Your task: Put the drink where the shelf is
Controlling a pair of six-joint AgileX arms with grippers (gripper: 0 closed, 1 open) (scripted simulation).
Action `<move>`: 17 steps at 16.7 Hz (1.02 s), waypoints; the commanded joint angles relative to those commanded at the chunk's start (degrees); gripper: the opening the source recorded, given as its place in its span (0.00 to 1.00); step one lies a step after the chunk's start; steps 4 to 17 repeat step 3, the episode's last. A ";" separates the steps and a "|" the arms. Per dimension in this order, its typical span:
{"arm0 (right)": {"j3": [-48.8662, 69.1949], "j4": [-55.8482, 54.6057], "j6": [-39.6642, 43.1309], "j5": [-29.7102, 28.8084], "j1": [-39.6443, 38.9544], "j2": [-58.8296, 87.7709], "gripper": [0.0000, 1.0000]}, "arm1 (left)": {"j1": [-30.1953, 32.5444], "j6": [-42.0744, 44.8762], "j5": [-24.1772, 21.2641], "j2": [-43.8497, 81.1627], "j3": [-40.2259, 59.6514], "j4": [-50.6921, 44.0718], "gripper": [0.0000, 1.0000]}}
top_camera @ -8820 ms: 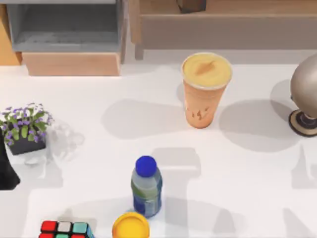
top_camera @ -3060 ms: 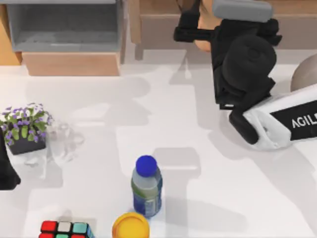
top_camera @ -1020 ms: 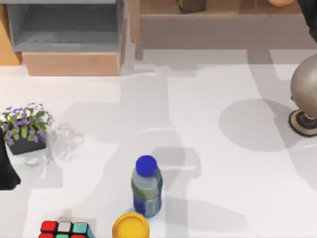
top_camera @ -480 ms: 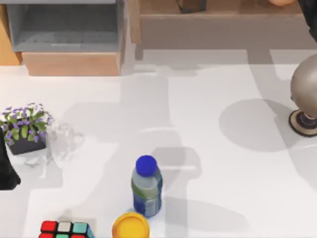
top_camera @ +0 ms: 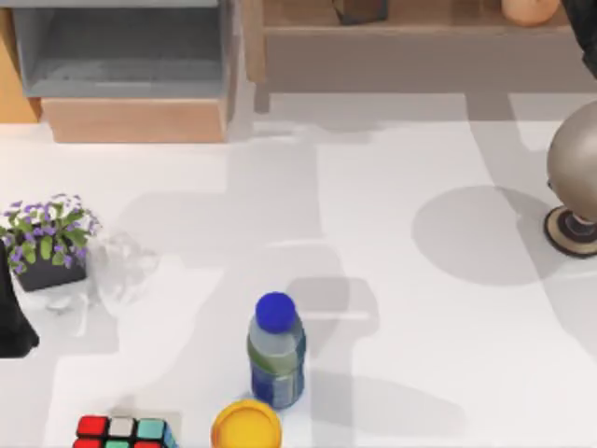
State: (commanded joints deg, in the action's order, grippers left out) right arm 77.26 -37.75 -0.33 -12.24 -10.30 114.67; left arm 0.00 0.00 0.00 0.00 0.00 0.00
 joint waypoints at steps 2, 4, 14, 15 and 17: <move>0.00 0.00 0.00 0.00 0.00 0.00 1.00 | 0.00 0.00 0.00 0.00 0.00 0.00 1.00; 0.00 0.00 0.00 0.00 0.00 0.00 1.00 | 0.00 0.00 0.00 0.00 0.00 0.00 1.00; 0.00 0.00 0.00 0.00 0.00 0.00 1.00 | 0.00 0.00 0.00 0.00 0.00 0.00 1.00; 0.00 0.00 0.00 0.00 0.00 0.00 1.00 | 0.00 0.00 0.00 0.00 0.00 0.00 1.00; 0.00 0.00 0.00 0.00 0.00 0.00 1.00 | 0.00 0.00 0.00 0.00 0.00 0.00 1.00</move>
